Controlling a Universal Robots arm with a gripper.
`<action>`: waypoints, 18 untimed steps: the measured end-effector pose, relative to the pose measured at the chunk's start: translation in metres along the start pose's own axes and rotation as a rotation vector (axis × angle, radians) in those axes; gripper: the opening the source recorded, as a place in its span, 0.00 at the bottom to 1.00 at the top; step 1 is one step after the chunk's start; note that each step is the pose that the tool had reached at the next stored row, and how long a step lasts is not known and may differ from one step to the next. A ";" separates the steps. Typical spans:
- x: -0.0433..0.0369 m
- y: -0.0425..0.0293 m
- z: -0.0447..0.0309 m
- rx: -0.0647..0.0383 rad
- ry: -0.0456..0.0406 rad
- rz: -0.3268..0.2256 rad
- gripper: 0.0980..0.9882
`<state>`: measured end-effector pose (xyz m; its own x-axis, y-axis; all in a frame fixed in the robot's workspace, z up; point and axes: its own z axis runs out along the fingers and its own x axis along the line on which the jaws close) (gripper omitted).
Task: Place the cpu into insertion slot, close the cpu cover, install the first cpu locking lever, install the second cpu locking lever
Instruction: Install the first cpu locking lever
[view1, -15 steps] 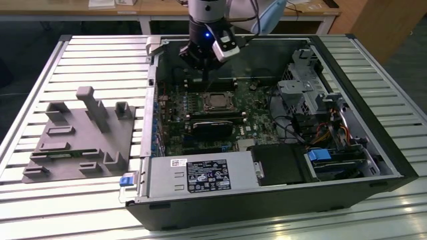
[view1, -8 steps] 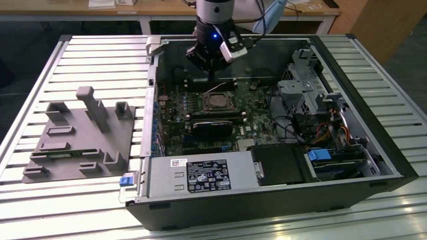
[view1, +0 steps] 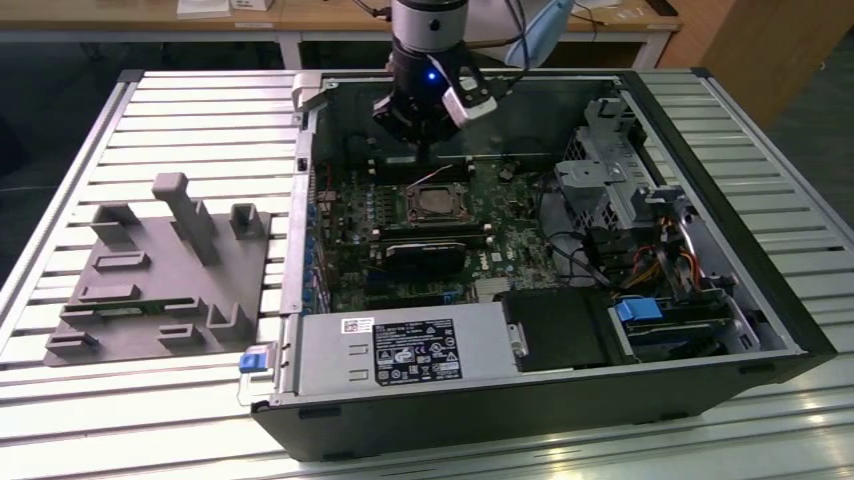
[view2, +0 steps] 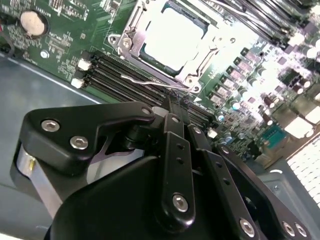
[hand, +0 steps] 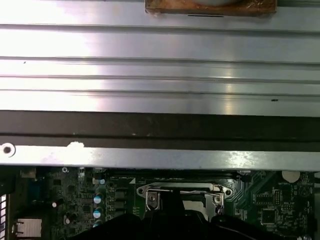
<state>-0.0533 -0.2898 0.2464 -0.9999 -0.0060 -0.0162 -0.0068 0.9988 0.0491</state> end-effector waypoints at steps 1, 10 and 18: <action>0.0000 0.0000 0.0008 0.000 -0.0003 -0.010 0.01; -0.0067 0.0035 0.0091 0.000 -0.0007 -0.013 0.01; -0.0105 0.0045 0.0149 0.000 -0.0006 -0.013 0.01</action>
<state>-0.0425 -0.2845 0.2319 -0.9997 -0.0193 -0.0174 -0.0201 0.9986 0.0484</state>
